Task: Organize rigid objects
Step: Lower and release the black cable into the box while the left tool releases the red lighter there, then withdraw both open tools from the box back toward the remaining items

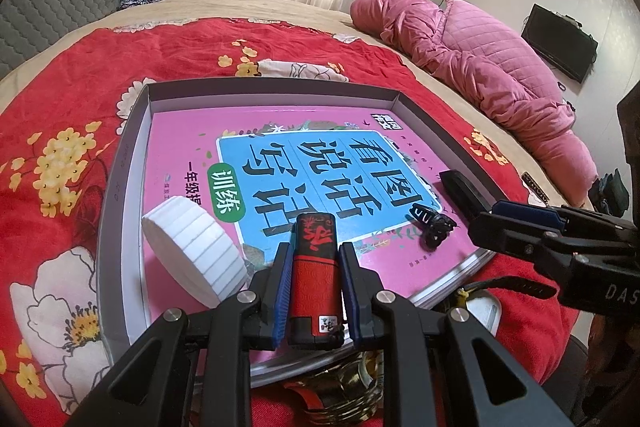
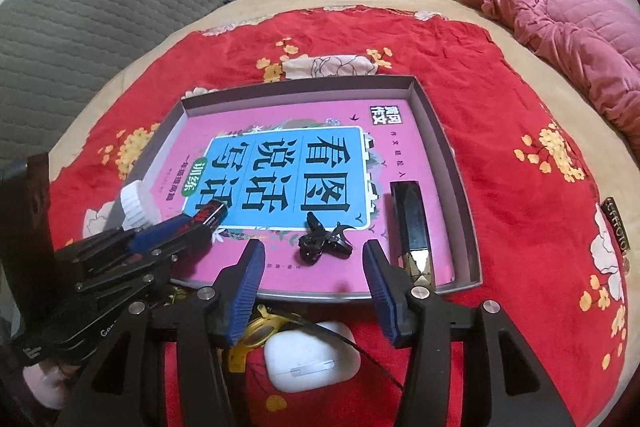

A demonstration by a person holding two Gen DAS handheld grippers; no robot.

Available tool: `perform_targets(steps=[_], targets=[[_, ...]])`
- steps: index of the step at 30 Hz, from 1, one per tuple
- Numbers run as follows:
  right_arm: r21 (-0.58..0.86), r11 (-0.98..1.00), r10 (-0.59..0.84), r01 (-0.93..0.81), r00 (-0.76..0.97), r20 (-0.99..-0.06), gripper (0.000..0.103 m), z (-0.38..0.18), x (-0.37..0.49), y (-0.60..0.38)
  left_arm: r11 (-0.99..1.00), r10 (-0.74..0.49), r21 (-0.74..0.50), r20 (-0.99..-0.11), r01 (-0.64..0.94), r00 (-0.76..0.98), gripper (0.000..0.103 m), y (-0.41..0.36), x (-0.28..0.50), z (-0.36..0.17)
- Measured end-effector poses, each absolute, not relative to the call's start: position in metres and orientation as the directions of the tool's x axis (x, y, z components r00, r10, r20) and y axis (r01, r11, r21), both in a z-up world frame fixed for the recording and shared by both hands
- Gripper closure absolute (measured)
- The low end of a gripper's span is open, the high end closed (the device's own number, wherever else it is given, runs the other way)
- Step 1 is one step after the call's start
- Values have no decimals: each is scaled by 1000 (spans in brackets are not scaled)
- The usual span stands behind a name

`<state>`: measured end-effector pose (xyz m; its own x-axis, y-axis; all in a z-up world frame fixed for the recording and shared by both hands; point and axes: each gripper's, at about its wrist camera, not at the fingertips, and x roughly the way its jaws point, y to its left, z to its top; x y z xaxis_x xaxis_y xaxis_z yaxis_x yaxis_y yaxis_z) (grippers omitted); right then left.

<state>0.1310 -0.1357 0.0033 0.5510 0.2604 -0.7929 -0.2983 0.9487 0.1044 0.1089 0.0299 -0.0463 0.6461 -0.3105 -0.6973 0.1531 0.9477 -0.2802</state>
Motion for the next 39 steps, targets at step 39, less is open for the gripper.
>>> perform_targets(steps=[39], targets=[[113,963,238,-246,576,-782,41,9,121,-159,956,-291,-239,-679,171,674,73,33,86,-25]])
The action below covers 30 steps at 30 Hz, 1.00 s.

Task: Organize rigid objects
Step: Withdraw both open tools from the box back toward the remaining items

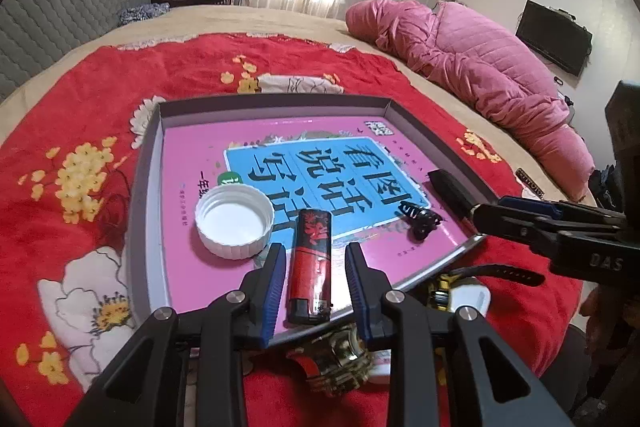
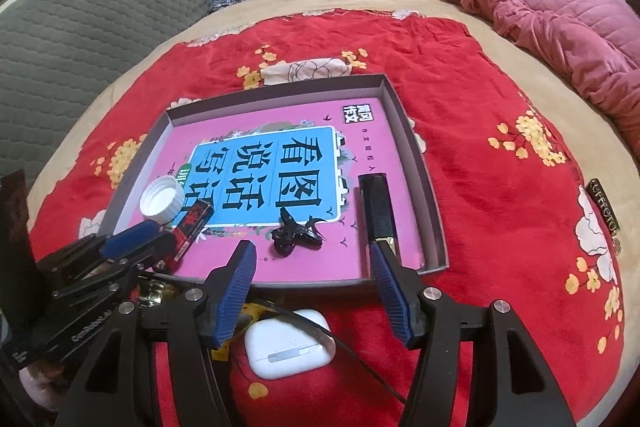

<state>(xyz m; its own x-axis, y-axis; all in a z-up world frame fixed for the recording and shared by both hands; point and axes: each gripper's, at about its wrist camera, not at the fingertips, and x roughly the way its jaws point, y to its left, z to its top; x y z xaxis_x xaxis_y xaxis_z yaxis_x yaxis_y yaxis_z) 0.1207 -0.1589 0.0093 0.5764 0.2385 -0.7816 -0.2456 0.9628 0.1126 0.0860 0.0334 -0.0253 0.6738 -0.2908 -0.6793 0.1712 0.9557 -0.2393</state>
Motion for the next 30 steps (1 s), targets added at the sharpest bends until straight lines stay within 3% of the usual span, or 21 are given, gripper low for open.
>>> perform_targets(steps=[3,7,30], targets=[[118,963,241,-241,586,-774,39,13,119,-162,954,-293,-247,-665,167,687,71,38,79,-17],[122,963,246,-239,603,-759,34,19,115,-165,955,-285,-255,-656,150,699,57,46,73,-5],[179,949,312,-260,687,-657,30,53,92,-185,970,-212,-230,-626,83,750,57,65,45,26]])
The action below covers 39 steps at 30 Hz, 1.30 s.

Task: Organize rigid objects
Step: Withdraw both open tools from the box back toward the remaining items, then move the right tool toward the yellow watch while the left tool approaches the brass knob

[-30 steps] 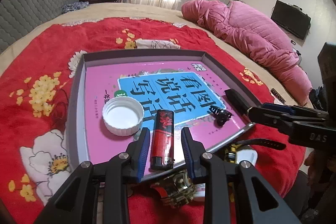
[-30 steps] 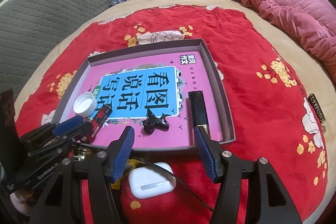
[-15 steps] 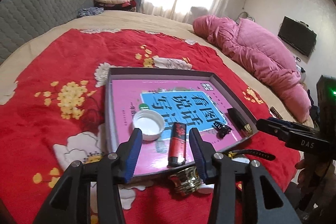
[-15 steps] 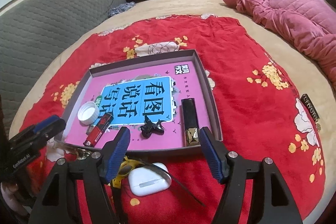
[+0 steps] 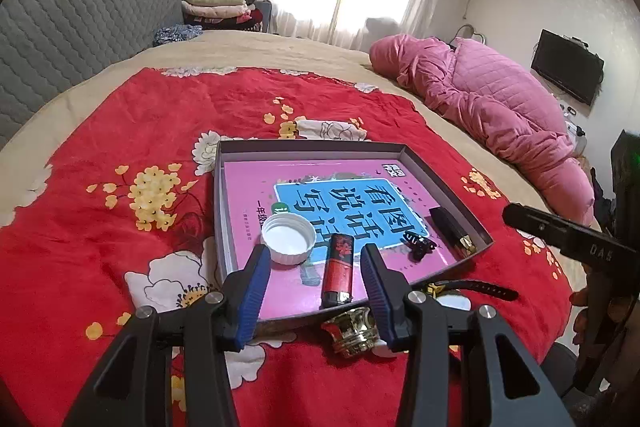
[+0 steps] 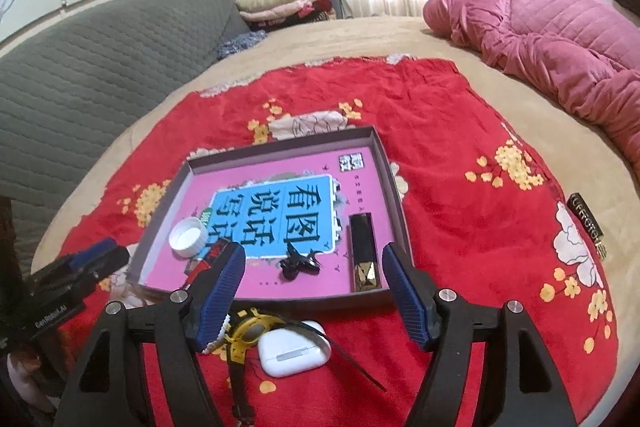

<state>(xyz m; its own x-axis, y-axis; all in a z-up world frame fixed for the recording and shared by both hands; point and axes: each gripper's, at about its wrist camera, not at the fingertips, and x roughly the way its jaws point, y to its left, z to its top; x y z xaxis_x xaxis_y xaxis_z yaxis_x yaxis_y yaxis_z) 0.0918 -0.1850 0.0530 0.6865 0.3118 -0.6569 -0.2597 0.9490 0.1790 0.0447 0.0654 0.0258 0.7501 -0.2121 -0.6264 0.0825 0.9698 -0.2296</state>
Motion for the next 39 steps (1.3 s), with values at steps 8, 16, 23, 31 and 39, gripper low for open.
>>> perform_targets(steps=[8,16,23,31,39], targets=[[190,941,336,-281,702,-628,29,62,82,-185,974,-194,-214,-624,74,757,56,65,32,33],[198,929,367,-313,703,-610,29,69,71,-182,977,-192,-194,-629,86,754,56,58,25,38],[215,910,410,-355,690,-596,29,71,62,-177,979,-193,-172,-636,107,748,56,47,16,39],[205,900,428,-384,693,-580,29,73,52,-170,980,-192,-158,-644,116,741,56,40,11,41],[202,890,448,-409,694,-563,29,74,42,-166,981,-187,-155,-653,113,734,55,36,10,40]])
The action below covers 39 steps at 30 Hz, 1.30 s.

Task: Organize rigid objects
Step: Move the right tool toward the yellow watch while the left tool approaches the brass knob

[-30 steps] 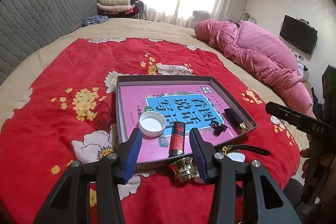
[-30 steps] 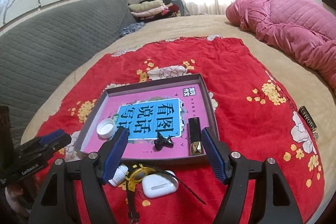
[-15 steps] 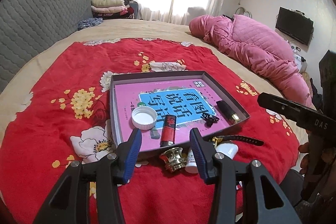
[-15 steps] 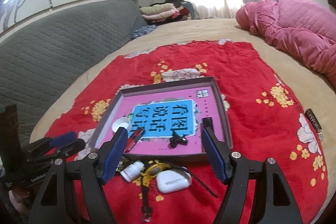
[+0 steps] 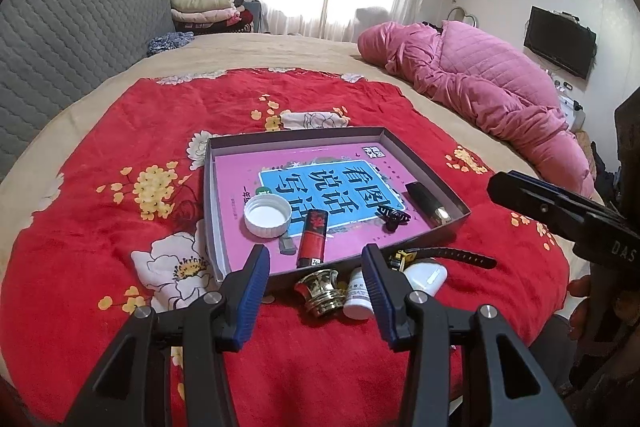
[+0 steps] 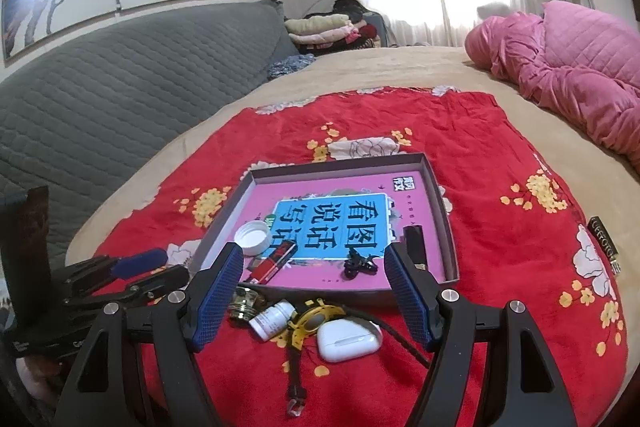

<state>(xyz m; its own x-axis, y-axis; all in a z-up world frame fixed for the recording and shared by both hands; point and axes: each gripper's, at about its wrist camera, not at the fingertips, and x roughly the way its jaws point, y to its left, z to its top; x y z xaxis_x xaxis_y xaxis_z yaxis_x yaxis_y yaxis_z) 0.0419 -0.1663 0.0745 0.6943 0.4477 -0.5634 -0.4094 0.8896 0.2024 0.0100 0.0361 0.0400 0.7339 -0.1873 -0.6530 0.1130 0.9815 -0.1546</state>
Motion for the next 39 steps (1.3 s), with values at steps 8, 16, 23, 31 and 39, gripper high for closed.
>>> perform_targets(steps=[8,16,23,31,39], targets=[[204,886,456,-417,699,-551,29,75,32,-167,982,-186,-140,-655,124,732,55,29,5,42],[194,879,465,-436,689,-556,28,74,24,-164,982,-188,-143,-670,124,718,55,25,4,40],[201,878,466,-435,680,-566,28,69,17,-168,984,-177,-136,-688,114,704,55,23,2,37],[207,877,468,-435,673,-573,28,66,16,-168,984,-175,-137,-705,110,688,55,21,-1,35],[193,880,456,-435,655,-603,28,55,14,-169,987,-163,-124,-736,105,657,55,20,-2,27]])
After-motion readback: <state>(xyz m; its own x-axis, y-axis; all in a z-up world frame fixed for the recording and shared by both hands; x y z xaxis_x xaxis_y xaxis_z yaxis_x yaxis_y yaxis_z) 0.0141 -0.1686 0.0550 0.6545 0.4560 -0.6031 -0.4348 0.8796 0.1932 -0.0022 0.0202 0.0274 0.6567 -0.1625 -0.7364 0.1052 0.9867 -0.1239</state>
